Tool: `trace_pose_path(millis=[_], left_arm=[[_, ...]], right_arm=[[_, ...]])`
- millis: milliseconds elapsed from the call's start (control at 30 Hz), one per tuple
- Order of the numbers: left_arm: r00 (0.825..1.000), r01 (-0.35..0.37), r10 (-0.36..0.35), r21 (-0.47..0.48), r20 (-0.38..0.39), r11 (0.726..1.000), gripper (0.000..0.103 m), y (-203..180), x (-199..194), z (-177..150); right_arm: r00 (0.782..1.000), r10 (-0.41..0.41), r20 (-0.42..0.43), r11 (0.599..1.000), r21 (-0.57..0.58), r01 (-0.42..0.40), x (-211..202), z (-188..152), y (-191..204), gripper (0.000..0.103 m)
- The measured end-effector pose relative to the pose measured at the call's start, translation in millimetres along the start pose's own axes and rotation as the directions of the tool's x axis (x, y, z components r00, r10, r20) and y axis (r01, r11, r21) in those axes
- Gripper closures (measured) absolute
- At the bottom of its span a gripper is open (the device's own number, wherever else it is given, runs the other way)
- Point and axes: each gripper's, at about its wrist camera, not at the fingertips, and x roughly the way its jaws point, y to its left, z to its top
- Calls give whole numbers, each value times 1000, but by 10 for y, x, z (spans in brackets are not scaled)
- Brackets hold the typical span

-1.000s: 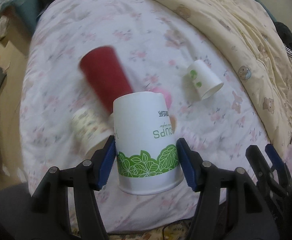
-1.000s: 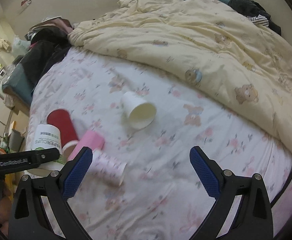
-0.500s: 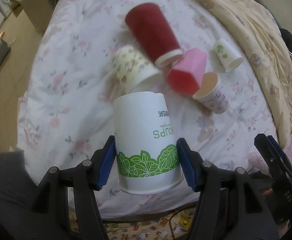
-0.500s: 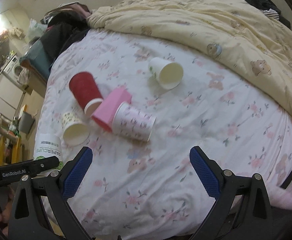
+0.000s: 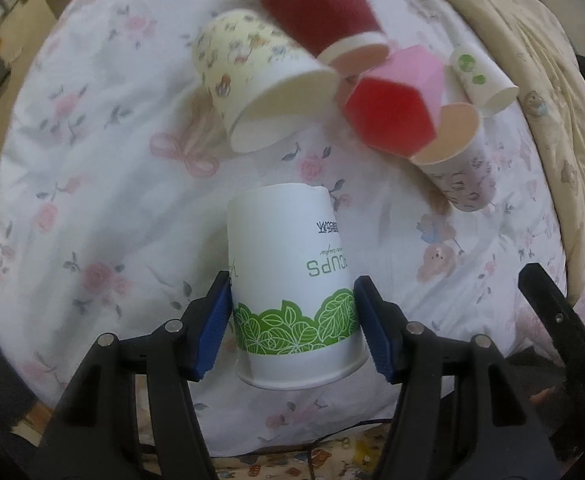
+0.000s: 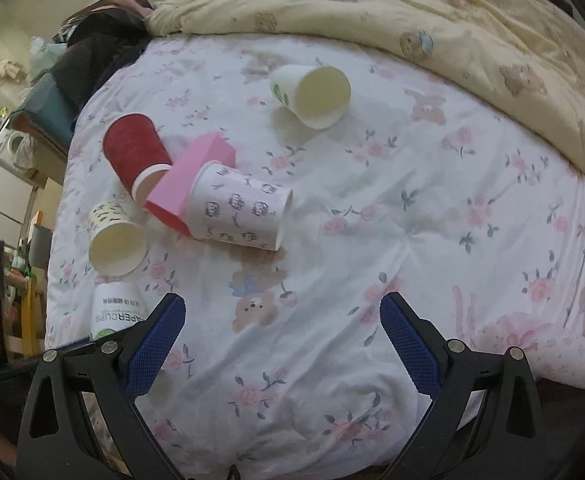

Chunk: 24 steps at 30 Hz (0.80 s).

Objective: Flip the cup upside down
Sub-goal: 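Lift the white green-leaf cup with the left gripper and carry it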

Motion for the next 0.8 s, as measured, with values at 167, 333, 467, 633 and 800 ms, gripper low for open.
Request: trace_pose_path(millis=[167,333,467,633,800], left_arm=[[1000,4,-4,2,-13,1000,43,-30,43,27],[1000,-7,7,35,-1,999,39,-96,63,24],[999,-33,32,69,10,997,19,-163,53,-21],[1000,-23,22,95,11,995,14,-208,-17,-53],[998,-21,14,128,57,992,14,-196,-222,-94]], right_arm=[[1000,-28,13,999,-37,28,31,34,55,3],[1000,-12,-3,999,-49,12,81,37,96,3],[1000,-13,1,998,-63,13,82,40,123,3],[1000,-16,0,998,-57,16,82,38,106,3],[1000,-18,12,997,-76,19,44,30,132,3]])
